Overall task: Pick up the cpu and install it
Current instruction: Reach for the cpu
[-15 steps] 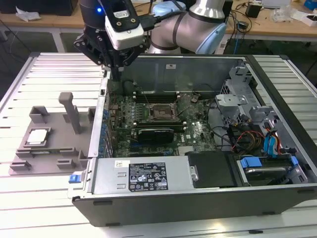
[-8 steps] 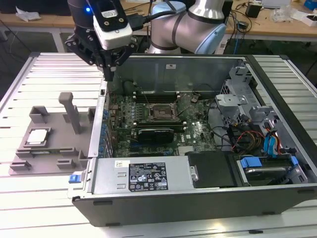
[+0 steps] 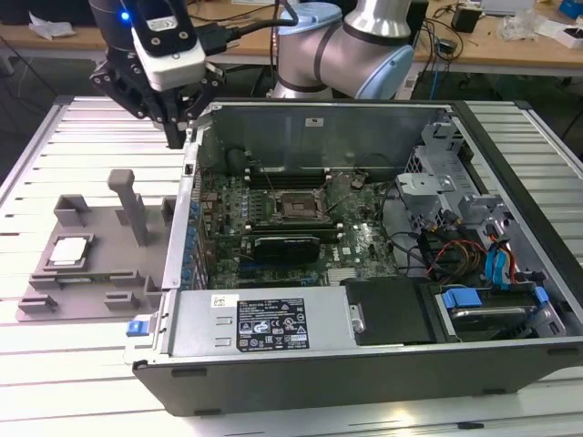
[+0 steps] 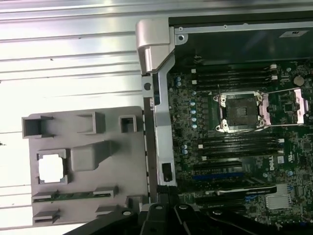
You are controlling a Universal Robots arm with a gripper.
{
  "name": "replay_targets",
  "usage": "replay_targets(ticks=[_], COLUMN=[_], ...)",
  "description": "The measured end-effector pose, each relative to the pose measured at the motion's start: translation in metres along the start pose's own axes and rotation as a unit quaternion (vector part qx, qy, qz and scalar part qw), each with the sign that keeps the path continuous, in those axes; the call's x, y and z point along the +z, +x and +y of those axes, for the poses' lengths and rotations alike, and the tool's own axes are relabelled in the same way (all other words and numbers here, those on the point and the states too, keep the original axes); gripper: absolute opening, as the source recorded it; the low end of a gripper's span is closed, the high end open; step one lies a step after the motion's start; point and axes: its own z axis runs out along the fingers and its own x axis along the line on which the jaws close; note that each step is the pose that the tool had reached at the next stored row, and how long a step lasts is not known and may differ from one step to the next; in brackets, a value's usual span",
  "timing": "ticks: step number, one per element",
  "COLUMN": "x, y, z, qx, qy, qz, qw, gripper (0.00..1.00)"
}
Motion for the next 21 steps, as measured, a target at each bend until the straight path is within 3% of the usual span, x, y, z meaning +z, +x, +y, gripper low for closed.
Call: replay_targets(ticks=[16,21], x=[-0.0006,-0.0008], y=[0.0344,0.0550], z=[-0.0023,-0.0037], qx=[0.000,0.000], qy=[0.0000,0.0000], qz=[0.0000,0.0000], qw=[1.0000,1.0000], gripper=[0.11,0.11])
